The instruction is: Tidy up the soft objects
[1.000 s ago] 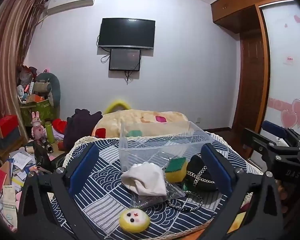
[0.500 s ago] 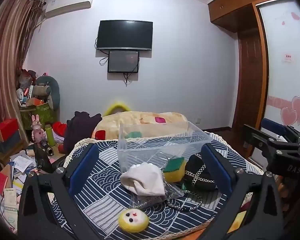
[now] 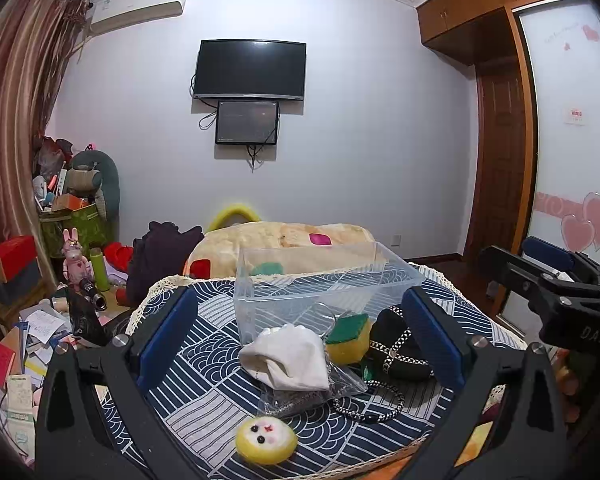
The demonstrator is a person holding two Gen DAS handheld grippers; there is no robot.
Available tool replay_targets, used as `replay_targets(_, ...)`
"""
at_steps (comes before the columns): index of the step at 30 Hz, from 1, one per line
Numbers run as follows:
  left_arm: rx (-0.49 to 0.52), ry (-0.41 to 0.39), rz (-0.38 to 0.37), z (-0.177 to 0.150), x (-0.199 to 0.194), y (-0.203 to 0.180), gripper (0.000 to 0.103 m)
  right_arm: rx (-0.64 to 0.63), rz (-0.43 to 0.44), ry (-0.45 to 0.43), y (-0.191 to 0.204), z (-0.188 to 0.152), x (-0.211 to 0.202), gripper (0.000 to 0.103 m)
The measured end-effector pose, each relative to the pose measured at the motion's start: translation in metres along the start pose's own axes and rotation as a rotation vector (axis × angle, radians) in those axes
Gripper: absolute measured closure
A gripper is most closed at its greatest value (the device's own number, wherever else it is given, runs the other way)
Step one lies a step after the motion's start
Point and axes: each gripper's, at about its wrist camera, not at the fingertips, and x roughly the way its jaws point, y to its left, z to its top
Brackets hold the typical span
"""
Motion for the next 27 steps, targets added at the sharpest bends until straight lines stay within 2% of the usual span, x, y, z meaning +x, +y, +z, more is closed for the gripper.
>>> replay_targets(27, -0.016, 0.007, -0.001, -0.003, 0.0041, 0.0013, 0.0, 0.012, 0.018, -0.003, 0.0027, -0.0024, -0.0012, 0.0)
